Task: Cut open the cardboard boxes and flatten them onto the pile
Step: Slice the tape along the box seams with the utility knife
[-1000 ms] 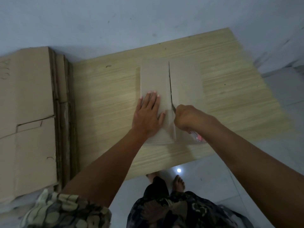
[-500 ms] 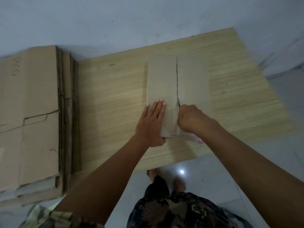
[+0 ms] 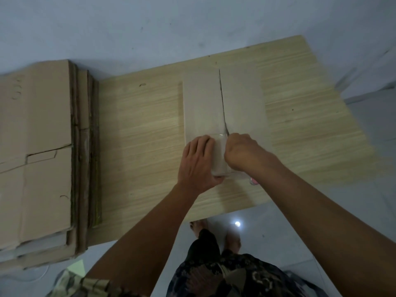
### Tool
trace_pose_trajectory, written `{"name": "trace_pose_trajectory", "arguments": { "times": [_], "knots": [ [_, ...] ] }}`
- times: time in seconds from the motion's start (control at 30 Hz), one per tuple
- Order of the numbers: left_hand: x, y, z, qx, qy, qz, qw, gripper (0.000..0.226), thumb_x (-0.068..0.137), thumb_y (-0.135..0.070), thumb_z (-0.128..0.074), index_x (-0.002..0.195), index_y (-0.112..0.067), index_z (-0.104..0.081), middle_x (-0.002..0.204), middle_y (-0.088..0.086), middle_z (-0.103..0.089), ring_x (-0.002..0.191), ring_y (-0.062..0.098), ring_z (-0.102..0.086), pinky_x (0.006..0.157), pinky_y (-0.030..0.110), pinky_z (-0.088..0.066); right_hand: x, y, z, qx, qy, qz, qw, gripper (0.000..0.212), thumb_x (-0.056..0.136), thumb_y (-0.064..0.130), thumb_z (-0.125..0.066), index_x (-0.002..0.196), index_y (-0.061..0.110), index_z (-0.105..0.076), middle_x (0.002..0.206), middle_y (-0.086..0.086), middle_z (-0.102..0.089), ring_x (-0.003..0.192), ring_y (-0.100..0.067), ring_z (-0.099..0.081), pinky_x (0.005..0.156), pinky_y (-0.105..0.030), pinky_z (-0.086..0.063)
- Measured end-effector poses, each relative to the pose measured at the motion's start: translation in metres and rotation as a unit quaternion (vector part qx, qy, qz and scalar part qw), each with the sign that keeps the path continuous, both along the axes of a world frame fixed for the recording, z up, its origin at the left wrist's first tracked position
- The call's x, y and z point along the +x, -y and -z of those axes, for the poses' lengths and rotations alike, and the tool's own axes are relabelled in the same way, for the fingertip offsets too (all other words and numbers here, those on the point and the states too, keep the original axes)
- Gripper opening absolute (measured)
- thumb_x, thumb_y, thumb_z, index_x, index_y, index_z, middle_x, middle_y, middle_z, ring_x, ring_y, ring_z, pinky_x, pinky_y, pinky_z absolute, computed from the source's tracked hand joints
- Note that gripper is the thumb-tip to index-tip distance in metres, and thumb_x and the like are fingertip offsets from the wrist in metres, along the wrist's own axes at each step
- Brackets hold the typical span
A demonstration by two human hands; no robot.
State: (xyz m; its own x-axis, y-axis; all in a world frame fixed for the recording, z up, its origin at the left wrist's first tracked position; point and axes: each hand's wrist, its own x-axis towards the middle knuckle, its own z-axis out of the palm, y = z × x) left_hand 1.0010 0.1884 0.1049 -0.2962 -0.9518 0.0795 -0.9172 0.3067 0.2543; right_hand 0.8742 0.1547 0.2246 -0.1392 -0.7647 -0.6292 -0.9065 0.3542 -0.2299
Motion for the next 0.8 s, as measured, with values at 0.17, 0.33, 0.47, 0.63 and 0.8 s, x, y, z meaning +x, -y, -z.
{"name": "trace_pose_trajectory", "arguments": {
  "times": [0.17, 0.33, 0.47, 0.63, 0.8],
  "knots": [
    [-0.008, 0.003, 0.0, 0.005, 0.031, -0.023, 0.999, 0.106, 0.054, -0.066, -0.074, 0.137, -0.005, -0.049, 0.142, 0.014, -0.048, 0.132, 0.034, -0.044, 0.116, 0.046, -0.031, 0.002, 0.003, 0.003, -0.003, 0.013, 0.002, 1.0, 0.041, 0.099, 0.011, -0.047, 0.138, 0.002, -0.051, 0.145, -0.021, -0.048, 0.131, -0.04, -0.051, 0.103, -0.041, -0.045],
    [-0.014, 0.004, 0.001, 0.009, 0.045, -0.038, 0.998, 0.099, 0.063, -0.069, -0.061, 0.138, -0.005, -0.049, 0.142, 0.015, -0.047, 0.133, 0.034, -0.042, 0.116, 0.046, -0.028, 0.004, 0.001, -0.003, -0.036, 0.006, -0.021, 0.999, 0.04, 0.102, 0.01, -0.044, 0.141, -0.001, -0.047, 0.146, -0.02, -0.047, 0.133, -0.037, -0.049, 0.104, -0.038, -0.042],
    [-0.014, 0.006, 0.004, 0.001, 0.049, -0.043, 0.998, 0.1, 0.062, -0.068, -0.069, 0.137, -0.004, -0.05, 0.141, 0.016, -0.048, 0.131, 0.035, -0.043, 0.116, 0.046, -0.028, 0.001, -0.008, -0.002, 0.005, -0.003, -0.028, 1.0, 0.042, 0.101, 0.009, -0.049, 0.14, -0.003, -0.046, 0.145, -0.021, -0.048, 0.132, -0.037, -0.05, 0.103, -0.037, -0.043],
    [-0.015, 0.015, 0.007, -0.007, 0.076, -0.052, 0.996, 0.104, 0.063, -0.073, -0.07, 0.136, -0.002, -0.049, 0.139, 0.017, -0.047, 0.131, 0.036, -0.043, 0.117, 0.049, -0.028, -0.01, -0.013, 0.0, 0.016, -0.009, -0.018, 1.0, 0.041, 0.1, 0.008, -0.052, 0.139, -0.002, -0.048, 0.143, -0.022, -0.05, 0.13, -0.037, -0.052, 0.101, -0.035, -0.044],
    [-0.019, 0.015, 0.007, 0.029, 0.117, -0.05, 0.991, 0.103, 0.069, -0.074, -0.033, 0.143, -0.002, -0.041, 0.148, 0.018, -0.039, 0.142, 0.036, -0.033, 0.121, 0.06, -0.016, 0.0, -0.016, 0.006, -0.017, 0.0, -0.027, 0.999, 0.042, 0.099, 0.009, -0.054, 0.14, -0.001, -0.046, 0.142, -0.018, -0.049, 0.131, -0.036, -0.05, 0.103, -0.037, -0.043]
  ]
}}
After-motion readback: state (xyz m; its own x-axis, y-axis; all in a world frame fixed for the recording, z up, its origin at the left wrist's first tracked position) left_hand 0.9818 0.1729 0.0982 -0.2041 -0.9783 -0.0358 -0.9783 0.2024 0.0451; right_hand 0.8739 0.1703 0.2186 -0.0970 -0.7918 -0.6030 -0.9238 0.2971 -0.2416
